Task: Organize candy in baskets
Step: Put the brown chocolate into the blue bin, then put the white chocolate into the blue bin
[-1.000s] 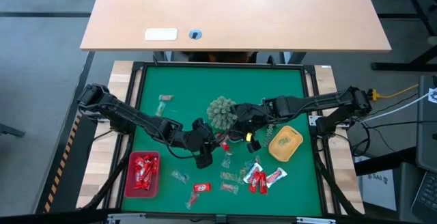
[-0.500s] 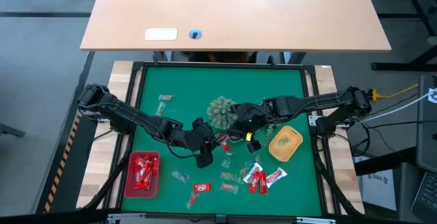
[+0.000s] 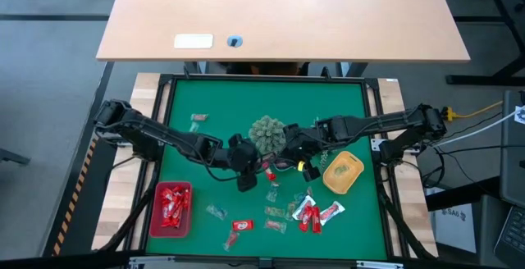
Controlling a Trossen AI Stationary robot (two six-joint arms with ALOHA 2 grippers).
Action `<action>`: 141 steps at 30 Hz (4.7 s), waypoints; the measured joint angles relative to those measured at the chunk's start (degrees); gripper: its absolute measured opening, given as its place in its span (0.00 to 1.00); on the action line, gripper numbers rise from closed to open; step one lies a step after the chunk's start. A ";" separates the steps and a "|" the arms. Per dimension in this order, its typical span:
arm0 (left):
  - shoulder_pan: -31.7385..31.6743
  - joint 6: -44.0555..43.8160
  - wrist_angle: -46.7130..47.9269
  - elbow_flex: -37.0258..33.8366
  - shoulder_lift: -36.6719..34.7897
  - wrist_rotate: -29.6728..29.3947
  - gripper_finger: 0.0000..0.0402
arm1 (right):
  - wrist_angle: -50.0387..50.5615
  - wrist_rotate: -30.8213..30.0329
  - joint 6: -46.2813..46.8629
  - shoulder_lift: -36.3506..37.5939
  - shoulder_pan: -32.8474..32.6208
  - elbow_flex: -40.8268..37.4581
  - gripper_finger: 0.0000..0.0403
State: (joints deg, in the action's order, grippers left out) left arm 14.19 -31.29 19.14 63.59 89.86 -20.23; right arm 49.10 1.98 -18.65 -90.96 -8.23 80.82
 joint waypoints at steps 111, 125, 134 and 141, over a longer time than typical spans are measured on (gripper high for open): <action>-8.81 13.92 -33.58 -0.04 13.64 3.56 0.21 | -2.74 2.37 40.83 18.76 -21.79 -20.59 0.26; -10.81 13.93 -33.93 -0.04 14.23 4.78 0.47 | -2.37 10.76 40.94 11.64 -21.87 -20.59 0.56; -10.64 13.91 -33.80 -0.04 14.23 4.85 0.49 | -0.50 10.55 40.72 5.94 -26.81 -20.57 0.55; -10.48 13.87 -33.78 -0.04 14.23 4.85 0.48 | -0.48 7.59 40.68 1.38 -30.21 -20.57 0.55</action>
State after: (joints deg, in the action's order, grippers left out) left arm 3.71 -17.42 -14.63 63.55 104.09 -15.38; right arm 48.62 9.56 22.02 -89.58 -38.44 60.25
